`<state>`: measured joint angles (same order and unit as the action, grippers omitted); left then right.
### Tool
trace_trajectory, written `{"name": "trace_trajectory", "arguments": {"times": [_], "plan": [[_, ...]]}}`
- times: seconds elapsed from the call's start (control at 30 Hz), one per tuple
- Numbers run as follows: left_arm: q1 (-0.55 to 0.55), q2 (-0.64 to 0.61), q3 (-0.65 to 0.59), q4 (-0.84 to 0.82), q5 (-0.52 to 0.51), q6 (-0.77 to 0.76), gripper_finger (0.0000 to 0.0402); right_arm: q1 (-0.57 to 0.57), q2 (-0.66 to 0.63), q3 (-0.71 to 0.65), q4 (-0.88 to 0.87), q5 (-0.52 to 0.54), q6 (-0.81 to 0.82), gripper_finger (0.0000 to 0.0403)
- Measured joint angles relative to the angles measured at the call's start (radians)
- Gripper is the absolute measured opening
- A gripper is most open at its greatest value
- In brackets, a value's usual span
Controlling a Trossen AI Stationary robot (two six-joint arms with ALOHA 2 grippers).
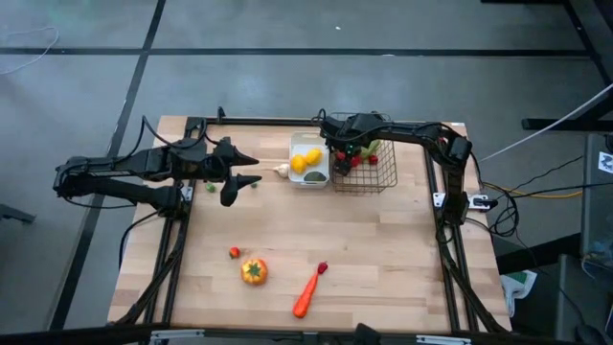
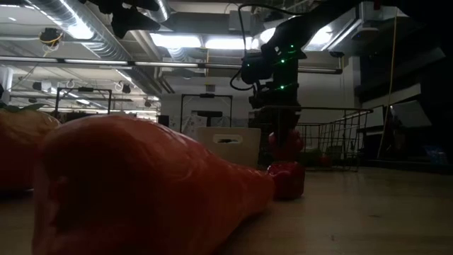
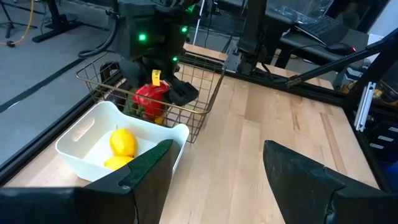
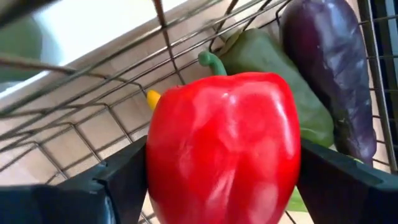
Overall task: Sort produce into baskets
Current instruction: Put the red bell pepper into the gold wire basket
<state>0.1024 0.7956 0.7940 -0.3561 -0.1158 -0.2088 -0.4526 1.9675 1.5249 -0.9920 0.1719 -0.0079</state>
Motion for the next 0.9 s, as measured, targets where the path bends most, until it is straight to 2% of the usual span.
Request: {"name": "trace_trajectory", "arguments": {"times": [0.23, 0.4, 0.47, 0.7, 0.9], "plan": [[0.000, 0.000, 0.000, 0.000, 0.000, 0.000, 0.0244, 0.000, 0.000, 0.000, -0.004, -0.023, -0.031, 0.0336], [0.000, 0.000, 0.000, 0.000, 0.000, 0.000, 0.0244, 0.000, 0.000, 0.000, -0.005, -0.033, -0.031, 0.0385], [0.000, 0.000, 0.000, 0.000, 0.000, 0.000, 0.0244, 0.000, 0.000, 0.000, -0.005, -0.030, -0.031, 0.0393], [0.000, 0.000, 0.000, 0.000, 0.000, 0.000, 0.0244, 0.000, 0.000, 0.002, -0.007, -0.011, -0.024, 0.0352], [0.000, 0.000, 0.000, 0.003, 0.000, 0.000, 0.0244, 0.001, -0.051, 0.057, -0.011, 0.012, -0.024, 0.0355]]}}
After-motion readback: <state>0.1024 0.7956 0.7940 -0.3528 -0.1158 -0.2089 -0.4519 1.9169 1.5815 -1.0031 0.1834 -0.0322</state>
